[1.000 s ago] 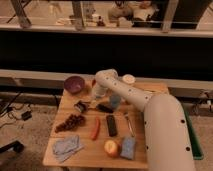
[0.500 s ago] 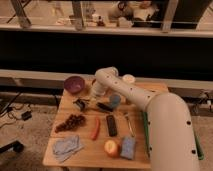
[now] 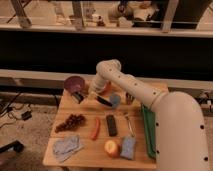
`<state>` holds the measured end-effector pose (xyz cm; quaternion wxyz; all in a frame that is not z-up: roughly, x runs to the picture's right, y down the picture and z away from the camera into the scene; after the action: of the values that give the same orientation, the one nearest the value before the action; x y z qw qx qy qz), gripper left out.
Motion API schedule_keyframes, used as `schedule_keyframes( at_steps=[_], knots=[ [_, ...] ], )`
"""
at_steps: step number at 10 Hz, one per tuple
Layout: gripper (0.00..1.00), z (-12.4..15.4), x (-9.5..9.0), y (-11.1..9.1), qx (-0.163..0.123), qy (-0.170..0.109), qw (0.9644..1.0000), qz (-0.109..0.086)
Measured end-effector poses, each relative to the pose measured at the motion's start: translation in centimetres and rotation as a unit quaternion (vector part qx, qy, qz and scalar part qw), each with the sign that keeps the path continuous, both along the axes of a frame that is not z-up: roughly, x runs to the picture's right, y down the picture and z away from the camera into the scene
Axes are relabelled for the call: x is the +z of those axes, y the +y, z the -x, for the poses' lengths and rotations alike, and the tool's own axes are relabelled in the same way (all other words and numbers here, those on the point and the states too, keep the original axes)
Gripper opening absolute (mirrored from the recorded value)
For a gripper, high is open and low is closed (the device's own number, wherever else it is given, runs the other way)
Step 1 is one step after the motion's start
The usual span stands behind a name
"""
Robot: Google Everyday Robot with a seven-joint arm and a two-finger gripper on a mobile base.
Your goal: Place brush in table surface
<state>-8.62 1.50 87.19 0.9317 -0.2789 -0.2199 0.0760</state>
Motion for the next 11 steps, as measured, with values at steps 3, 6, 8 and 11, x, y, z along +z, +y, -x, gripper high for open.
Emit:
schedule_keyframes(
  at_steps=[3, 6, 8, 11],
  knots=[
    [0.18, -0.4, -1.3, -1.3, 0.018, -0.005, 0.9998, -0.004],
    [0.18, 0.0, -3.2, -2.5, 0.027, -0.017, 0.9994, -0.010],
    [0.18, 0.3, -3.3, -2.3, 0.027, -0.024, 0.9993, -0.009],
    [0.18, 0.9, -2.6, -1.2, 0.020, -0.026, 0.9995, -0.001]
  ],
)
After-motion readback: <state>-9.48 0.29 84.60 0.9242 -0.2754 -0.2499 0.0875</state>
